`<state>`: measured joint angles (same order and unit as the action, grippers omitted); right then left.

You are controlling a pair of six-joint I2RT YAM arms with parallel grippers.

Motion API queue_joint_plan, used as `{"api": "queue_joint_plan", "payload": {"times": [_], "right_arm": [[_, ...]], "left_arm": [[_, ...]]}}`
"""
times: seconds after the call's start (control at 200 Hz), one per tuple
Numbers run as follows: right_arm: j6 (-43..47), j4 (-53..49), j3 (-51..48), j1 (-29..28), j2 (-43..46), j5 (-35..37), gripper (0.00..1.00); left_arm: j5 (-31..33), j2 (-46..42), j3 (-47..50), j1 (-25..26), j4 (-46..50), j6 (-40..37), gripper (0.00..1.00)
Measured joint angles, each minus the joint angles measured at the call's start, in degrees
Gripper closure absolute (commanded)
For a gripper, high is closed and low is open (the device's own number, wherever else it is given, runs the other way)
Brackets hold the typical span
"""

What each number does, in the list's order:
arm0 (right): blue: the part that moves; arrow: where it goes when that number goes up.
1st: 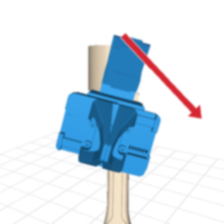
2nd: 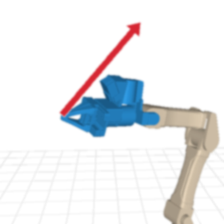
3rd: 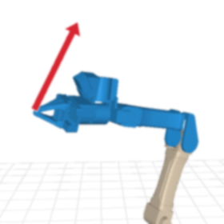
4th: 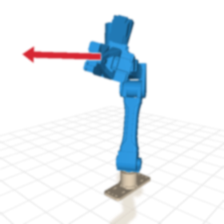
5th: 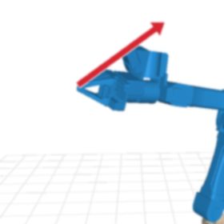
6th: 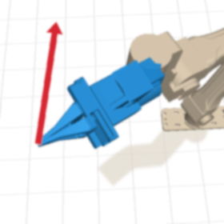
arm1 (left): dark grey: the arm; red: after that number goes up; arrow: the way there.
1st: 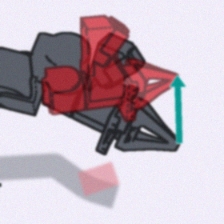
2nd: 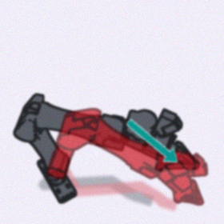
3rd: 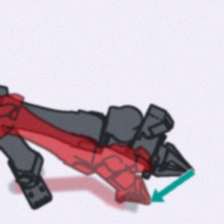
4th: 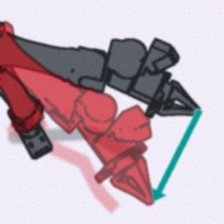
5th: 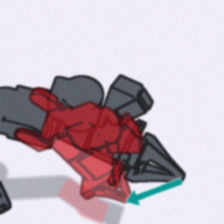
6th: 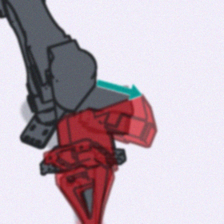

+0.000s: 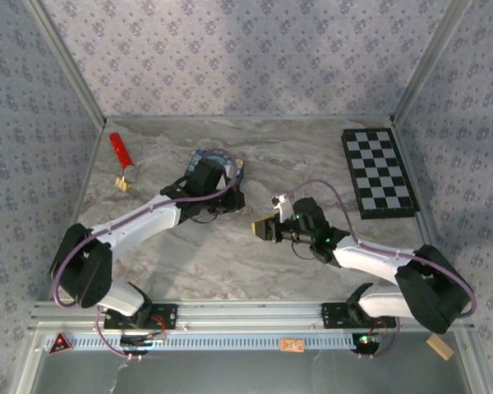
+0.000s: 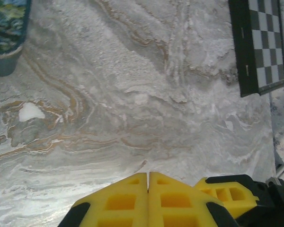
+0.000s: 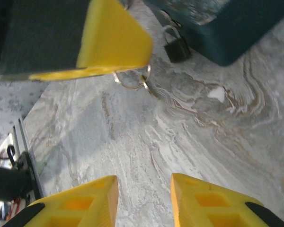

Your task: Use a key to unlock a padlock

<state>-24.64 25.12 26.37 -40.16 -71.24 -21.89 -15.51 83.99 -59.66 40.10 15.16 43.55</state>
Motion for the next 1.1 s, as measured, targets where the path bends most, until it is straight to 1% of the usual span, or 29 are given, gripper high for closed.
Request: {"api": "queue_joint_plan", "payload": {"times": [0.22, 0.325, 0.425, 0.59, 0.665, 0.83, 1.099], "right_arm": [[17.07, 1.42, -1.07, 0.68, 4.55, -2.49, 0.61], [23.80, 0.61, -1.05, 0.90, 5.16, -4.33, 0.64], [28.04, -0.68, -1.03, 1.55, 5.16, -6.12, 0.67], [31.69, -1.70, -0.50, 2.40, 5.27, -7.52, 0.72], [32.44, -1.68, -0.44, 2.38, 5.42, -7.52, 0.75], [33.33, -1.16, -0.44, 2.38, 6.01, -7.50, 0.79], [33.73, -0.83, -0.46, 2.38, 6.67, -7.52, 0.82]], "left_arm": [[-0.79, -0.76, -4.96, 1.57, 6.45, -3.74, 1.00], [-1.46, -0.81, -6.51, 2.25, 9.33, -5.20, 1.00], [-1.92, -0.81, -8.35, 3.10, 11.80, -6.51, 1.00], [-2.89, -0.63, -10.69, 4.42, 14.05, -8.20, 1.00], [-3.41, -0.28, -11.37, 4.76, 14.91, -8.61, 1.00], [-4.04, 1.09, -12.44, 5.46, 15.98, -9.35, 1.00], [-4.72, 2.43, -13.16, 5.77, 16.85, -10.14, 1.00]]}}
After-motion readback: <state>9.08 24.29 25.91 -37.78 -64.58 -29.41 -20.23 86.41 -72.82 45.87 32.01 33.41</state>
